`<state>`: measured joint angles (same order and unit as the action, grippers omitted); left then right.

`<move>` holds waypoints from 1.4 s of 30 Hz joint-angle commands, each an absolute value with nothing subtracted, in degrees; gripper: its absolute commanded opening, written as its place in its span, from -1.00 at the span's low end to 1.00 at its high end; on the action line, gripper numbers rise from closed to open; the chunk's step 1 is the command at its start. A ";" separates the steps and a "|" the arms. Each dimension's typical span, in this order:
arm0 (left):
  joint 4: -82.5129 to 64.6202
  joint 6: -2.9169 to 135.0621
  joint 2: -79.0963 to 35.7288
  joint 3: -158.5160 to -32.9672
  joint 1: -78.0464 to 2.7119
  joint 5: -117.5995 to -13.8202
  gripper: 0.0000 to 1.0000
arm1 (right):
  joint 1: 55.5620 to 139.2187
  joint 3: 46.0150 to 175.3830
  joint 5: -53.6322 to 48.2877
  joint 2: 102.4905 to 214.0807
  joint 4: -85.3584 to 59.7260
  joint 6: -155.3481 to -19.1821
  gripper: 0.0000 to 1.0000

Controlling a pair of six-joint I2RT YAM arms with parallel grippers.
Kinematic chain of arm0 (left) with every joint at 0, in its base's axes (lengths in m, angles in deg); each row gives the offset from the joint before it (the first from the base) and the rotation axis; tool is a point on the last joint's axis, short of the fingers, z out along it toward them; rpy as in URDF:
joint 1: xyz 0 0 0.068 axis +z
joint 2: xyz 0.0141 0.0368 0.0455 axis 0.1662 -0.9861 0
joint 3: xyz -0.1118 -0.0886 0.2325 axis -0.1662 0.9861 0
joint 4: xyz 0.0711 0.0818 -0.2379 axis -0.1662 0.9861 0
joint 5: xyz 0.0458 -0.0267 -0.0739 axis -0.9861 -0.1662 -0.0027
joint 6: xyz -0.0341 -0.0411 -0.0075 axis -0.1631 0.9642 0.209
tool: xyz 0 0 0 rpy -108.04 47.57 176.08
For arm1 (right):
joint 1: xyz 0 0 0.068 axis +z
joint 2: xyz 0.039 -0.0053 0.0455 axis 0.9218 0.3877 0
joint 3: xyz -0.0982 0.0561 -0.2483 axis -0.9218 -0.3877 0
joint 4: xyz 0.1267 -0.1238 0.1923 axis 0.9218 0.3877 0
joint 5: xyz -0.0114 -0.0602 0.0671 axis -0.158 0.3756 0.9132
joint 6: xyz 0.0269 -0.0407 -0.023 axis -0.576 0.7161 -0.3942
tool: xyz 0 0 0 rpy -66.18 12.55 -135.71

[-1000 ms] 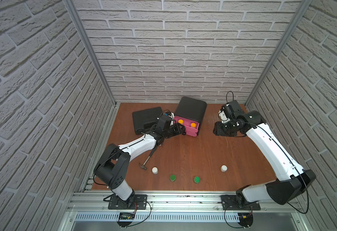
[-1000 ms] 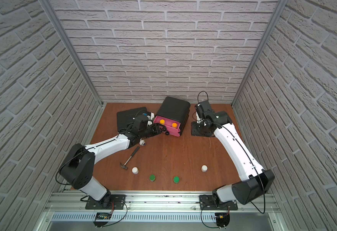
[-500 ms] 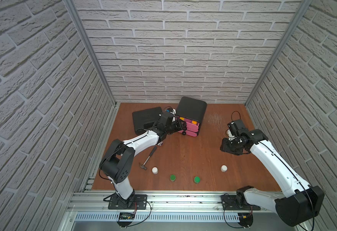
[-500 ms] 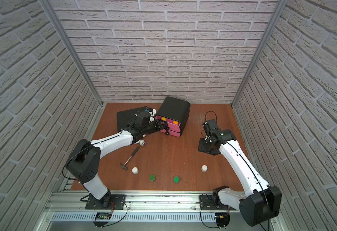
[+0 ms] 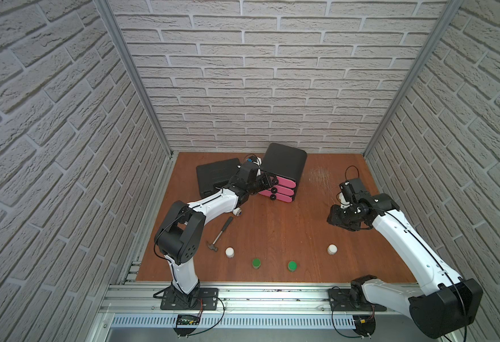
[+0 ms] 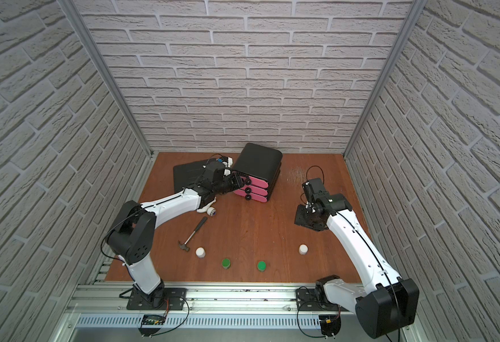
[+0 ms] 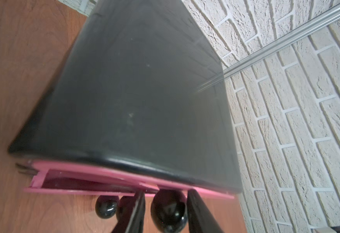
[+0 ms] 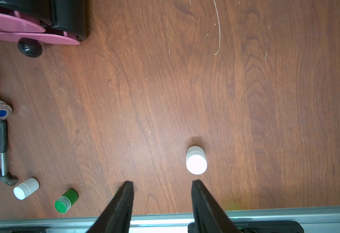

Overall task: Put the paint cans in the drawer according to color
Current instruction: Close the drawer in the storage box, then open the drawer in the storage box.

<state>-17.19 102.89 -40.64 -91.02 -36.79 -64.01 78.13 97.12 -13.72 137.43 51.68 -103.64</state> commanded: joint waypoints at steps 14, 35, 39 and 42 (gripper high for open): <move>-20.77 102.20 -43.25 -94.18 -36.73 -64.47 -0.32 | 77.33 96.52 -14.14 135.27 51.68 -104.31 0.01; -15.29 79.18 -35.61 -83.44 -42.08 -72.98 0.14 | 77.17 96.08 -11.21 137.98 50.27 -103.64 0.01; -17.88 71.65 -37.85 -84.43 -43.20 -73.59 0.16 | 77.14 96.26 -11.66 137.29 50.53 -103.63 0.01; -21.60 67.52 -39.34 -84.23 -43.69 -74.46 0.14 | 77.11 96.26 -12.29 137.01 50.45 -103.62 0.01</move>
